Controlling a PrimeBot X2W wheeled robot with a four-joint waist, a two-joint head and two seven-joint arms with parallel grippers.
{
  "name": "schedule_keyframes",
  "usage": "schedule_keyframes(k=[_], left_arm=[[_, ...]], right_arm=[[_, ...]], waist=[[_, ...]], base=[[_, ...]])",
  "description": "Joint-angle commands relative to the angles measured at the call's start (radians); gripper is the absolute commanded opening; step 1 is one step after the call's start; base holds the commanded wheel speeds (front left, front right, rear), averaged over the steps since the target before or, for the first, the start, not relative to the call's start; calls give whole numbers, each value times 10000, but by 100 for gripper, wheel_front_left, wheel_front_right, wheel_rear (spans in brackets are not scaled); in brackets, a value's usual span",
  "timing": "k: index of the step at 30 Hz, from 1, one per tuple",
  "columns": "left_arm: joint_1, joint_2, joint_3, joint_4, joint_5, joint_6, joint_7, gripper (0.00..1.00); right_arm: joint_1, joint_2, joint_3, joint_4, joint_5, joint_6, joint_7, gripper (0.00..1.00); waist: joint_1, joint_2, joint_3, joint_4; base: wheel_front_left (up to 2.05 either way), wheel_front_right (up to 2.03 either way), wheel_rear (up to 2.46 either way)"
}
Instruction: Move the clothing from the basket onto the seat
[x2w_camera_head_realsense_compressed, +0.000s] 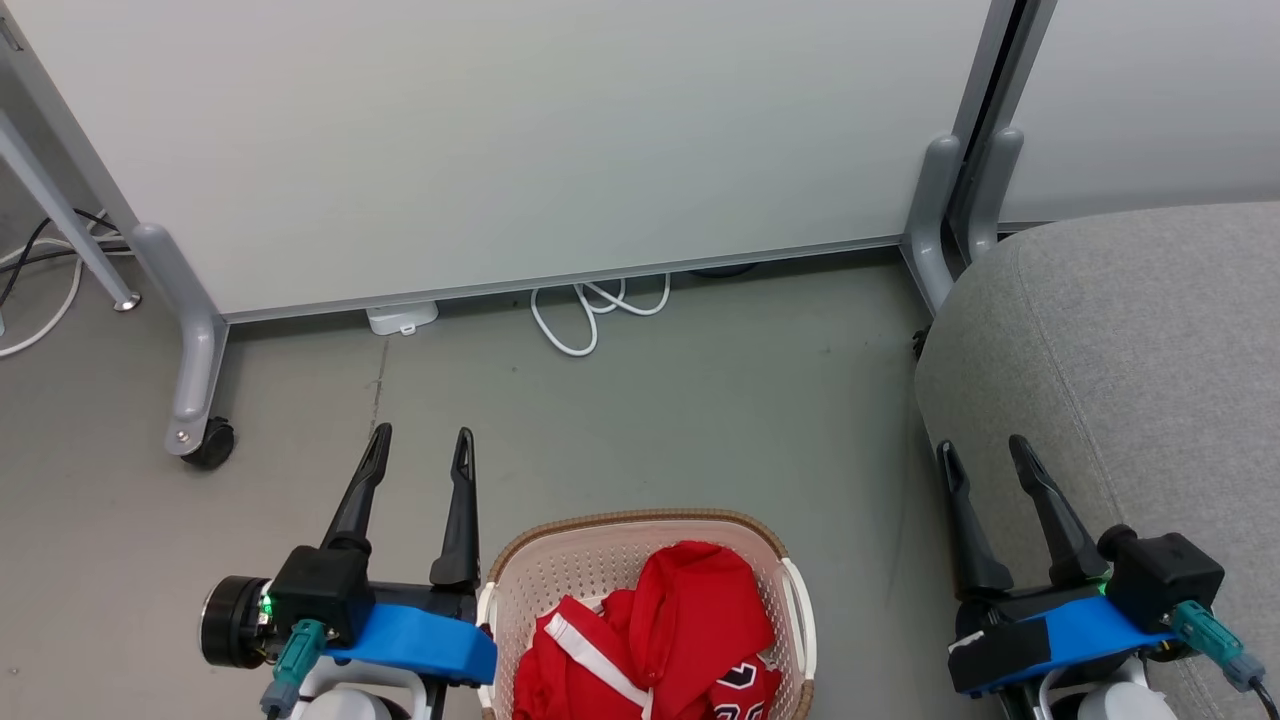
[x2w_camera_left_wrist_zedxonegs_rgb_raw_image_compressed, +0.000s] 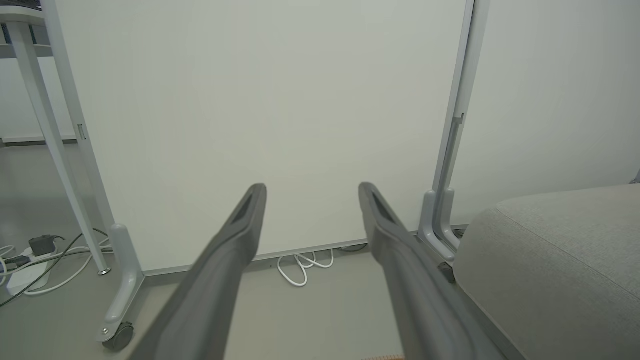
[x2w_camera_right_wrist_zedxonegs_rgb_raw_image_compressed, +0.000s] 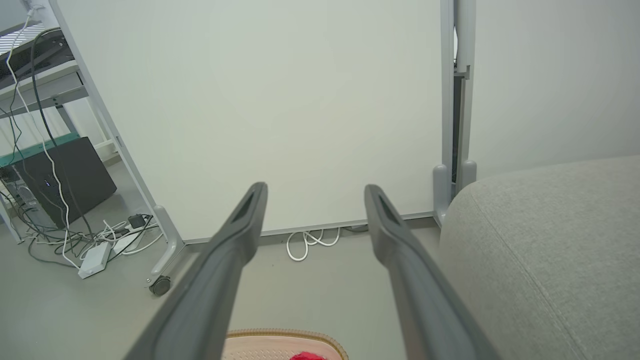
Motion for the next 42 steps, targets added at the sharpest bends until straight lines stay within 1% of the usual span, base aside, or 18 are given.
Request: schedule_keyframes(k=[1,12,24,42], left_arm=[[-147,16,-9,7,147,-40,-82,100],[-136,11,-57,453,421,-253,-262,100],[-168,11,-26,764,71,-288,-259,100],[-263,10,-75,853,47,-306,-259,100]], right_arm=[[-63,-62,23,-61,-124,23,-58,100],[11,-66,28,-9,-754,16,-252,100],[33,-64,-68,130,-610,16,-241,100],[3,-63,-67,147,-487,16,-241,100]], waist=[[0,0,-1,1],[0,0,2,-1],[0,0,-40,-12],[0,0,36,5]], base=[[0,0,0],[0,0,0],[0,0,0],[0,0,0]])
